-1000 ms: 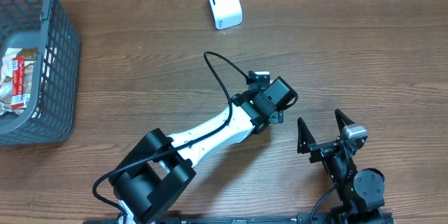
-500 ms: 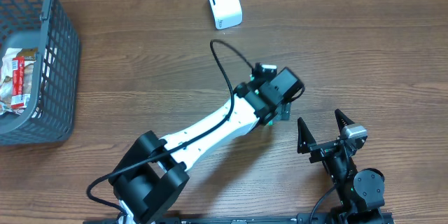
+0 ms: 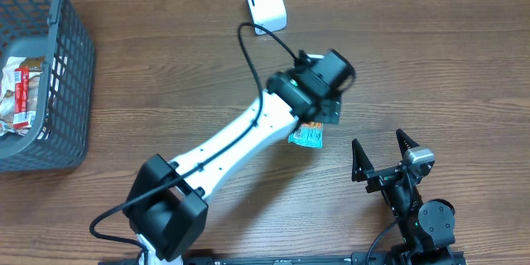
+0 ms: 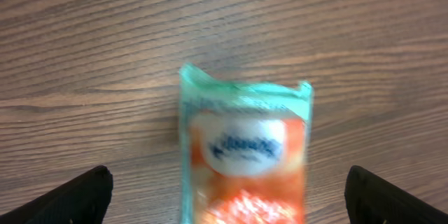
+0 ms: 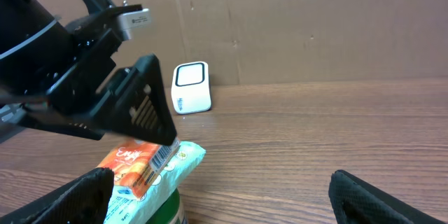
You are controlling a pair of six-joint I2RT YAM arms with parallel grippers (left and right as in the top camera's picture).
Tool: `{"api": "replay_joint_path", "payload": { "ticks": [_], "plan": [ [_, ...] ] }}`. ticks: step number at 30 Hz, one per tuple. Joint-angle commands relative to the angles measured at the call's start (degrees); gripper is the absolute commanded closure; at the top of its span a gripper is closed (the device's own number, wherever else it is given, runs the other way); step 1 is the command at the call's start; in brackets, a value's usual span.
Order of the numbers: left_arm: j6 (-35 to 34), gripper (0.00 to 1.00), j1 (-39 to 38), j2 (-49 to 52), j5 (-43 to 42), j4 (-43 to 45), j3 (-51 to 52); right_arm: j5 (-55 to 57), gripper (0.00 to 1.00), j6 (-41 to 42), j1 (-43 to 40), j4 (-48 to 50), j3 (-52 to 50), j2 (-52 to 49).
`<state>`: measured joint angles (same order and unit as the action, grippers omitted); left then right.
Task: Scan the item barcode
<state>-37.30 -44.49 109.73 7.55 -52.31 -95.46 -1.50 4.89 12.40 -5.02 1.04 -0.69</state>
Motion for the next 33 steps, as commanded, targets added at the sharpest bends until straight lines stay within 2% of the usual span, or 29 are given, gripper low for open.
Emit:
{"api": "replay_joint_path", "payload": {
  "ticks": [1, 5, 12, 20, 24, 31, 32, 33],
  "plan": [
    [1.73, 0.07, 3.65, -1.11, -9.62, 0.02, -1.11, -0.09, 0.0, 0.02, -0.26, 0.35, -0.59, 0.52],
    [4.83, 0.14, 5.38, -1.09, -13.16, 0.07, -1.11, -0.09, 0.0, 0.02, -0.26, 0.35, -0.59, 0.52],
    [8.87, 0.15, 4.35, -1.09, -12.92, 0.07, -1.03, -0.09, 0.0, 0.02, -0.26, 0.35, -0.59, 0.52],
    [6.19, 0.19, 4.28, -1.44, -10.67, -0.2, -1.6, -0.09, 0.0, 0.02, -0.26, 0.35, -0.59, 0.52],
    [6.01, 0.2, 3.26, -1.97, -5.86, -1.75, -3.69, -0.09, 0.0, 0.02, -0.26, 0.33, -0.59, 0.52],
    [7.34, 0.16, -2.47, -1.97, 5.05, -4.96, -7.08, -0.09, 0.0, 0.02, -0.26, 0.35, -0.59, 0.52],
    [7.32, 0.11, -3.45, -1.95, 6.64, -5.2, -7.08, -0.09, 0.0, 0.02, -0.26, 0.35, -0.59, 0.52],
    [7.32, 0.0, -4.17, -1.84, 7.93, -5.4, -7.06, -0.09, 0.0, 0.02, -0.26, 0.33, -0.59, 0.52]
  ]
}}
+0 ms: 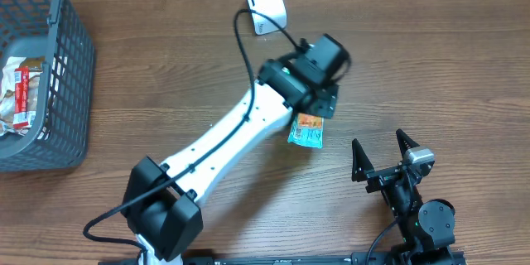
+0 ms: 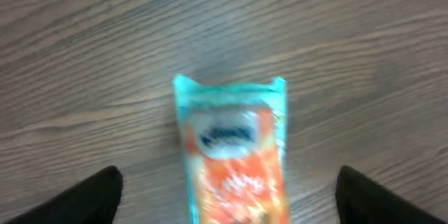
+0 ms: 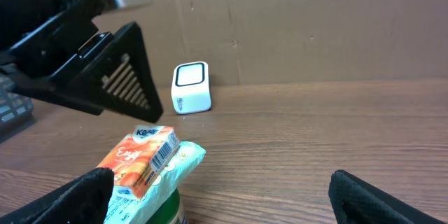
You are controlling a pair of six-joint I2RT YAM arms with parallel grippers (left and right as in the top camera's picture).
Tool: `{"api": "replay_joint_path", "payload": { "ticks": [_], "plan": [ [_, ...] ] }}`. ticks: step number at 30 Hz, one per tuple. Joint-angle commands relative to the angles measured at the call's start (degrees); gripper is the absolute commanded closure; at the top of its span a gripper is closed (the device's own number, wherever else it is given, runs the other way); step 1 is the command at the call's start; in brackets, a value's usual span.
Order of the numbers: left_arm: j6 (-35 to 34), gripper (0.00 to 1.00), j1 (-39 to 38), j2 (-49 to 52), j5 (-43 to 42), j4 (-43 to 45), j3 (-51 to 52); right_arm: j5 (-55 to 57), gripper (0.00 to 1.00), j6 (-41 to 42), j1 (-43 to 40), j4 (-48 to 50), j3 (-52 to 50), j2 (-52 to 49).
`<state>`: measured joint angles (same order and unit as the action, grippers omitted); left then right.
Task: Scan the item barcode
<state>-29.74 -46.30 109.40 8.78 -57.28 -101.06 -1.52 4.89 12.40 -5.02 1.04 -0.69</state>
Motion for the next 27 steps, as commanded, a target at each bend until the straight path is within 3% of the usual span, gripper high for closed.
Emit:
{"api": "replay_joint_path", "payload": {
  "ticks": [1, 12, 27],
  "plan": [
    [-0.24, 0.0, -3.17, -1.51, 7.87, -0.61, -1.46, -0.07, 0.0, 0.02, -0.26, 0.35, -0.59, 0.52],
    [0.2, 0.03, -3.91, -1.01, 9.25, -1.11, -1.31, -0.07, 0.0, 0.02, -0.26, 0.35, -0.59, 0.52],
    [0.2, 0.0, -3.76, 8.59, 8.07, -2.1, -1.29, -0.07, 0.0, 0.02, -0.26, 0.35, -0.59, 0.52]
  ]
}}
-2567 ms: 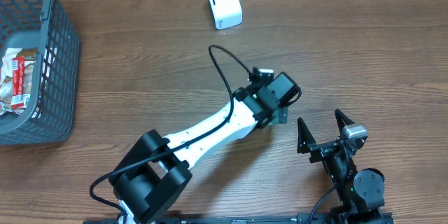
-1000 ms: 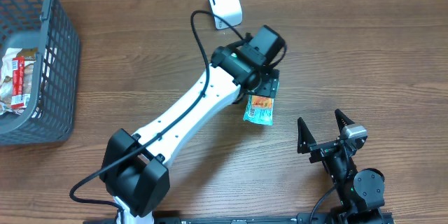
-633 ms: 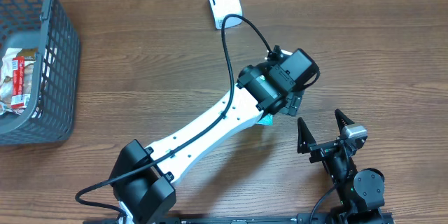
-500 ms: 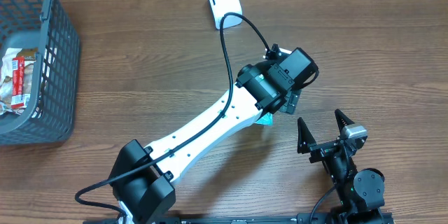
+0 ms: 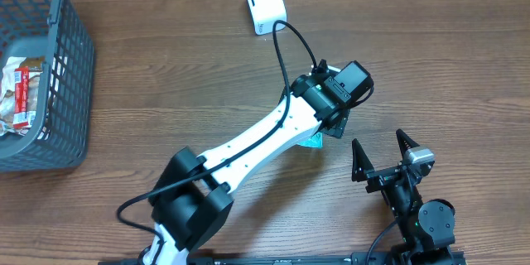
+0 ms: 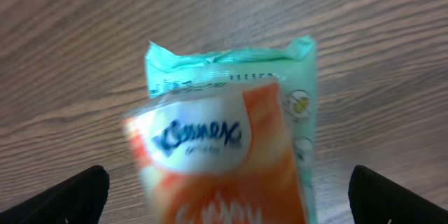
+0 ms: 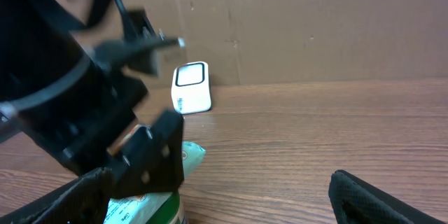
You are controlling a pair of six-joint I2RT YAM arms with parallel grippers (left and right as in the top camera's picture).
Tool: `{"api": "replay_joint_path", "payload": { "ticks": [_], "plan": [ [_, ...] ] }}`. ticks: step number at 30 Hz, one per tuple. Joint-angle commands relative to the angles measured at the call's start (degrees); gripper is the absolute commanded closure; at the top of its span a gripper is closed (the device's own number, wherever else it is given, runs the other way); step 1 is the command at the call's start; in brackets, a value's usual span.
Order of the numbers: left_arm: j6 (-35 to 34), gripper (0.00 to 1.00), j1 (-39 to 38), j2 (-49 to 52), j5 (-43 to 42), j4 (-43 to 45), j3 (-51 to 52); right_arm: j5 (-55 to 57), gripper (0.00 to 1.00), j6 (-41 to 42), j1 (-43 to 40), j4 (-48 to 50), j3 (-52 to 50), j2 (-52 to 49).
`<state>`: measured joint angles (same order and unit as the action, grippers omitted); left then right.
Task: Scan the item barcode
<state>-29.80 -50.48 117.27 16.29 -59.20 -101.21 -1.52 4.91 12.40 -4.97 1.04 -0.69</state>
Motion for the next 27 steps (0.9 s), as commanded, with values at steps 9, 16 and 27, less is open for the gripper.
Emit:
{"api": "replay_joint_path", "payload": {
  "ticks": [9, 16, 27],
  "plan": [
    [-0.66, 0.09, 0.63, 1.44, -2.36, 0.42, -1.14, -0.07, 0.0, 0.0, -0.26, 0.28, -0.59, 0.52],
    [-0.66, 0.29, 0.72, 2.23, -2.84, 1.16, -1.16, -0.07, 0.0, 0.0, -0.26, 0.31, -0.59, 0.52],
    [-0.63, 0.34, 0.7, 2.25, -3.04, 0.66, -1.16, -0.07, 0.0, 0.0, -0.26, 0.31, -0.59, 0.52]
  ]
}}
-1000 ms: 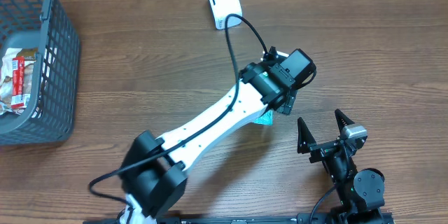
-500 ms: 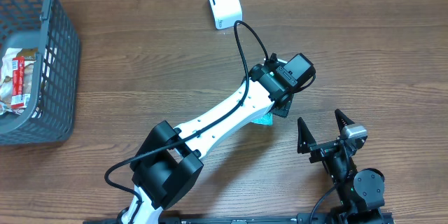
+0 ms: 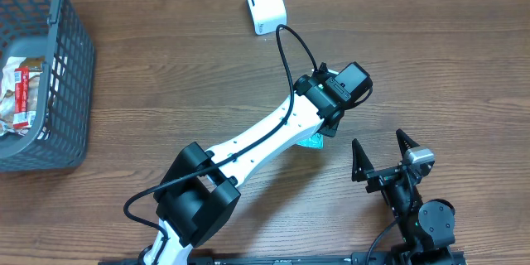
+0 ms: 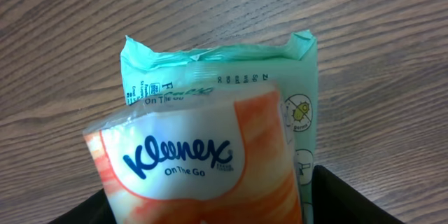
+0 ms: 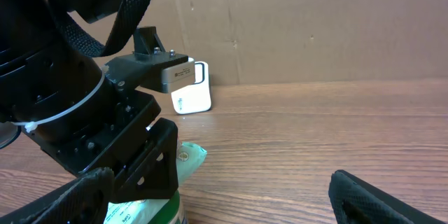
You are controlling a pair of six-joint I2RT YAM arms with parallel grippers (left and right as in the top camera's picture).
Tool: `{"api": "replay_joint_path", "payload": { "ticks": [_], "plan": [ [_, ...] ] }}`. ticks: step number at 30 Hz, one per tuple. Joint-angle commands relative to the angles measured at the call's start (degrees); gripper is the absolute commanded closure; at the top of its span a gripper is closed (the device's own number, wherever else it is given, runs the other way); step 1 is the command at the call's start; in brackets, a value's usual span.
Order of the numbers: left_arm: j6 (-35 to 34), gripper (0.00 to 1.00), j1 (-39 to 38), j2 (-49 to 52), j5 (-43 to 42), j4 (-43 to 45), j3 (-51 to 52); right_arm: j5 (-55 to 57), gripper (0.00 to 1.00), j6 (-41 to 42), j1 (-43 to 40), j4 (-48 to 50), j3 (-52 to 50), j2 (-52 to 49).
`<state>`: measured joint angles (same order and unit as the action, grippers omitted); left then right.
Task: Scan the item barcode
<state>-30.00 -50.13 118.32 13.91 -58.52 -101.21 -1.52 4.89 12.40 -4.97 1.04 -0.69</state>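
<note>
An orange Kleenex tissue pack lies on top of a green pack on the wooden table. My left gripper is down over them, its black fingers pressed against the orange pack's two sides. From overhead the left gripper hides all but a teal corner of the packs. The white barcode scanner stands at the table's far edge. My right gripper rests open near the front edge, to the right of the packs, with nothing between its fingers.
A grey plastic basket with several packaged items stands at the far left. A cardboard wall rises behind the scanner. The left arm stretches diagonally across the table's middle.
My left gripper has dropped lower over the packs, and its fingers have closed in from wide apart to the orange pack's sides. The right arm has not moved.
My left gripper hung open over the stacked packs, then stood a little farther back and higher with both packs showing. It was then low over them with jaws wide, and now its fingers grip the orange pack.
</note>
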Motion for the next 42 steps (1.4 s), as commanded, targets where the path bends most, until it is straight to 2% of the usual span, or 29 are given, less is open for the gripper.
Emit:
{"api": "replay_joint_path", "payload": {
  "ticks": [1, 8, 25, 31, 34, 37, 42],
  "plan": [
    [-0.44, 0.34, 0.35, 1.2, -0.63, -0.07, -1.16, -0.07, 0.0, 0.02, -0.26, 0.31, -0.59, 0.52],
    [-0.44, 0.27, 0.35, 1.27, -0.44, -0.92, -1.16, -0.07, 0.0, 0.02, -0.26, 0.31, -0.59, 0.52],
    [-0.9, 0.28, 0.81, 1.38, -0.66, -0.39, 0.61, -0.07, 0.0, 0.02, -0.26, 0.28, -0.59, 0.52],
    [-0.87, 0.37, 0.83, 1.38, -1.57, 0.15, 0.59, -0.07, 0.0, 0.02, -0.26, 0.31, -0.59, 0.52],
    [-0.85, 0.47, 1.14, 1.25, -1.75, 0.26, 0.55, -0.07, 0.0, 0.02, -0.26, 0.31, -0.59, 0.52],
    [-0.85, 0.52, 1.66, 0.74, -1.77, 0.17, 0.44, -0.07, 0.0, 0.02, -0.26, 0.28, -0.59, 0.52],
    [-0.85, 0.55, 2.6, -1.4, -1.77, 0.04, 0.2, -0.07, 0.0, 0.02, -0.26, 0.31, -0.59, 0.52]
  ]
}}
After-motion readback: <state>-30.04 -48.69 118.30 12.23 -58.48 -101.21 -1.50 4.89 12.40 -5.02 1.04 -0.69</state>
